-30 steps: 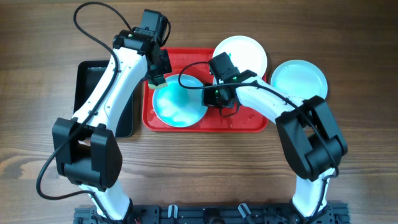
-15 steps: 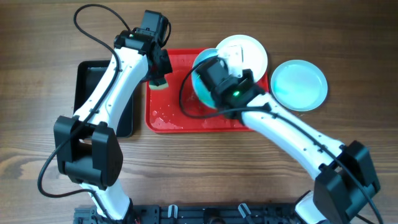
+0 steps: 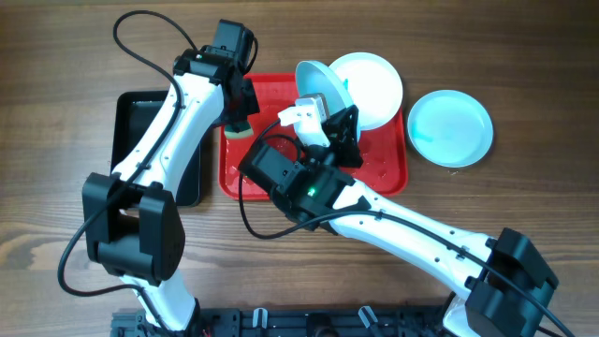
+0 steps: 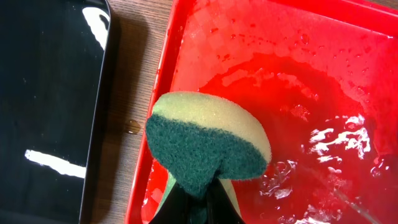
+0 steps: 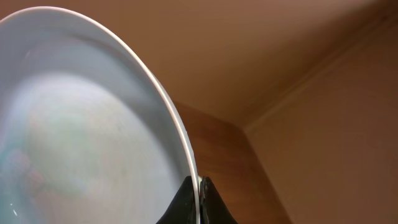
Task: Clean dirty plates on tray and stack at the side
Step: 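Lift the second plate with the right gripper and stack it on the first, then grasp the top plate with the right gripper and drag it to tray center, then lower the sponge with the left gripper and scrub the third plate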
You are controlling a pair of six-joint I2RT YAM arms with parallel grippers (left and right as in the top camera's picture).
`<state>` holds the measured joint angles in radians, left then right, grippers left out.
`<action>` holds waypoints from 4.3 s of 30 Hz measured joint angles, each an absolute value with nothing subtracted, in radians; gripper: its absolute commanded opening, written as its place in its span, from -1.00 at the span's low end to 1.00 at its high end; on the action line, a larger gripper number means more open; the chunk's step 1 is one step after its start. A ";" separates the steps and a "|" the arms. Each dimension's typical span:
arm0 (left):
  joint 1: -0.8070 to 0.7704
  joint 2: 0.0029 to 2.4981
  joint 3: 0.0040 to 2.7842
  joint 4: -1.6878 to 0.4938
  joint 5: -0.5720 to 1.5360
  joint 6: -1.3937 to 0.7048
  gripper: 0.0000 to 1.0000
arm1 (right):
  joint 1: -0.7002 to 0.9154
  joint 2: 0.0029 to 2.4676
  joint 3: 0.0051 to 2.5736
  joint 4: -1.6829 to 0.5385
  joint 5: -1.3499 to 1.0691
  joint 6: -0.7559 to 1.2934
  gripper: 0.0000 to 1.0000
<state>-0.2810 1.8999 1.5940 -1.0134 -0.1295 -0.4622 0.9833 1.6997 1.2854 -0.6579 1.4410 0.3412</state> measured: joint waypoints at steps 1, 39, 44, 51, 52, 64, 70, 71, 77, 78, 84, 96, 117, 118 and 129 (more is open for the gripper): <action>-0.281 1.900 1.594 -1.013 -0.130 -0.462 -0.92 | 0.983 1.700 1.285 -0.658 1.448 0.341 -0.91; -0.280 1.900 1.594 -0.987 -0.130 -0.462 -0.92 | -0.303 1.624 1.081 -0.596 0.129 0.422 -0.92; -0.280 1.900 1.594 -0.987 -0.130 -0.462 -0.92 | -0.303 1.726 1.081 -0.559 0.031 0.385 -0.60; -0.280 1.900 1.594 -0.975 -0.122 -0.462 -0.92 | -0.302 1.761 1.099 -0.657 -0.083 0.296 -0.29; -0.280 1.900 1.594 -0.974 -0.121 -0.462 -0.92 | -0.300 1.758 1.111 -0.673 -0.101 0.286 -0.26; -0.280 1.900 1.594 -0.971 -0.114 -0.462 -0.92 | 0.039 1.733 1.244 -0.606 -0.215 0.421 -0.29; -0.280 1.900 1.594 -0.968 -0.113 -0.462 -0.92 | 0.167 1.866 1.244 -0.514 -0.109 0.580 -0.36; -0.280 1.900 1.594 -0.968 -0.113 -0.463 -0.92 | 0.175 1.890 1.244 -0.494 -0.099 0.588 -0.40; -0.280 1.900 1.594 -0.968 -0.110 -0.462 -0.92 | 0.172 1.969 1.243 -0.435 -0.092 0.591 -0.77; -0.280 1.900 1.594 -0.968 -0.110 -0.462 -0.92 | 0.170 1.969 1.244 -0.430 -0.093 0.577 -0.86; -0.280 1.900 1.594 -0.968 -0.107 -0.462 -0.92 | 0.168 1.969 1.247 -0.490 -0.118 0.490 -0.91; -0.280 1.900 1.594 -0.968 -0.107 -0.463 -0.92 | 0.293 1.943 1.299 -0.844 -0.301 0.238 0.25; -0.280 1.900 1.594 -0.964 -0.107 -0.462 -0.92 | 0.339 2.078 1.426 -0.657 -0.296 -0.295 -0.69; -0.280 1.900 1.594 -0.964 -0.107 -0.462 -0.92 | 0.342 2.078 1.426 -0.653 -0.296 -0.291 -0.92; -0.280 1.900 1.594 -0.964 -0.107 -0.463 -0.92 | 0.344 2.078 1.437 -0.778 -0.280 0.062 -0.92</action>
<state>-0.2802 1.9003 1.5940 -0.9642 -0.1070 -0.4625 0.3435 2.0781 1.4368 -0.7784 -0.2802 0.0624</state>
